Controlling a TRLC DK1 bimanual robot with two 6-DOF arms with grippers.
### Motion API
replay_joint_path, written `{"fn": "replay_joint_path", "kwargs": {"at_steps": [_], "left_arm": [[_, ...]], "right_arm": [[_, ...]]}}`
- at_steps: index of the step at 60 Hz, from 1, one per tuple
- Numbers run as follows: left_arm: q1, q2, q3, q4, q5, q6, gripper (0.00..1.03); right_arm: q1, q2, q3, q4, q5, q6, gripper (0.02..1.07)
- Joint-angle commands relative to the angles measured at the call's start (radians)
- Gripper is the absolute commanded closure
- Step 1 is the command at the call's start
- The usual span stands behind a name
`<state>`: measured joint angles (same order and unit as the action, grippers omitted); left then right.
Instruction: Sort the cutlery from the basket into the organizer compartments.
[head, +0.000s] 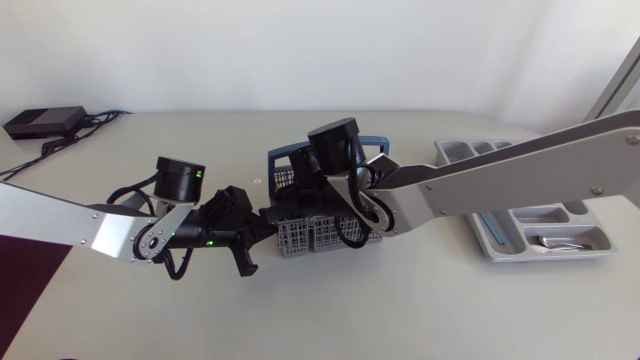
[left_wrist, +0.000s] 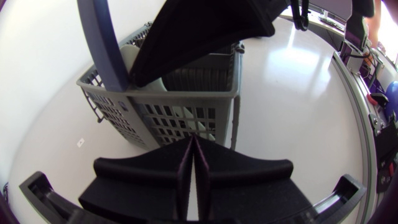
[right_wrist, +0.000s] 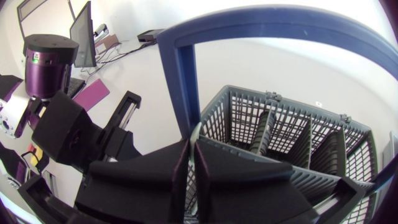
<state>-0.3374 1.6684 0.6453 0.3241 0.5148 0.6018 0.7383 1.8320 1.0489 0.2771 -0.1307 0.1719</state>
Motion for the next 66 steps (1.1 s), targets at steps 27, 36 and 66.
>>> {"fn": "replay_joint_path", "kwargs": {"at_steps": [27, 36, 66], "left_arm": [[-0.025, 0.001, 0.019, 0.001, -0.016, -0.023, 1.0], [-0.026, -0.006, 0.022, -0.007, -0.021, -0.023, 1.0], [0.0, -0.038, 0.024, -0.011, -0.022, -0.025, 1.0]], "right_arm": [[0.039, -0.158, -0.21, 0.117, 0.077, -0.045, 1.01], [0.058, -0.198, -0.254, 0.166, 0.12, -0.069, 1.01], [0.161, -0.384, -0.293, 0.264, 0.204, -0.149, 1.01]]}}
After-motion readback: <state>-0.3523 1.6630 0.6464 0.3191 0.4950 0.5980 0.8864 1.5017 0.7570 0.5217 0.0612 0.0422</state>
